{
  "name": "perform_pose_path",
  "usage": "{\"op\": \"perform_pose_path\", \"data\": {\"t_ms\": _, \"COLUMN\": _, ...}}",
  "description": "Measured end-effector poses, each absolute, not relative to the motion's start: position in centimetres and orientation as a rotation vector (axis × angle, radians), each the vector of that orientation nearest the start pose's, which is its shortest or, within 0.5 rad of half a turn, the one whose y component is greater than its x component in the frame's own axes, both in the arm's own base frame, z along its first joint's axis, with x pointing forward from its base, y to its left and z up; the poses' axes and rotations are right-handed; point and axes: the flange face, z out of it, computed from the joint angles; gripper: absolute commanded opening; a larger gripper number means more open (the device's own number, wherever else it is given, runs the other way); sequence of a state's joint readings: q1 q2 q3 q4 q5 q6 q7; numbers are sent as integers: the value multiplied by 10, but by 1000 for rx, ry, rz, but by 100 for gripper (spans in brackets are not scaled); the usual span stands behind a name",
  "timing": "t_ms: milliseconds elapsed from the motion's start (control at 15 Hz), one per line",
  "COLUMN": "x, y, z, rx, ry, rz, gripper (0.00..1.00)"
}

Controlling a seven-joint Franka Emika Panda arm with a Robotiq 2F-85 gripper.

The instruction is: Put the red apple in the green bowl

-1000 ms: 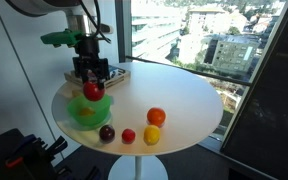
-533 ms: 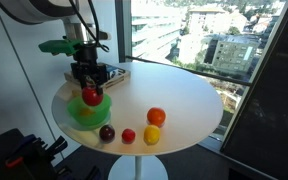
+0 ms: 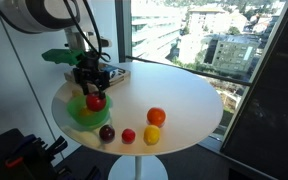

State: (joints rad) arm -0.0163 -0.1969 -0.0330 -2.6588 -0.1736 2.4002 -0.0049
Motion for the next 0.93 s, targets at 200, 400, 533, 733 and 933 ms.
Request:
{"op": "perform_pose_path", "data": {"t_ms": 200, "x": 406, "y": -23, "z": 297, "rx": -3240, "ry": -134, "rz": 104, "gripper": 100}}
{"op": "perform_pose_path", "data": {"t_ms": 400, "x": 407, "y": -25, "z": 298, "rx": -3231, "ry": -104, "rz": 98, "gripper": 100}}
{"op": "perform_pose_path", "data": {"t_ms": 533, "x": 409, "y": -26, "z": 301, "rx": -3222, "ry": -82, "rz": 88, "gripper": 100}}
{"op": "perform_pose_path", "data": {"t_ms": 733, "x": 413, "y": -26, "z": 307, "rx": -3210, "ry": -52, "rz": 77, "gripper": 100}}
{"op": "perform_pose_path", "data": {"t_ms": 933, "x": 418, "y": -27, "z": 317, "rx": -3197, "ry": -22, "rz": 68, "gripper": 100}}
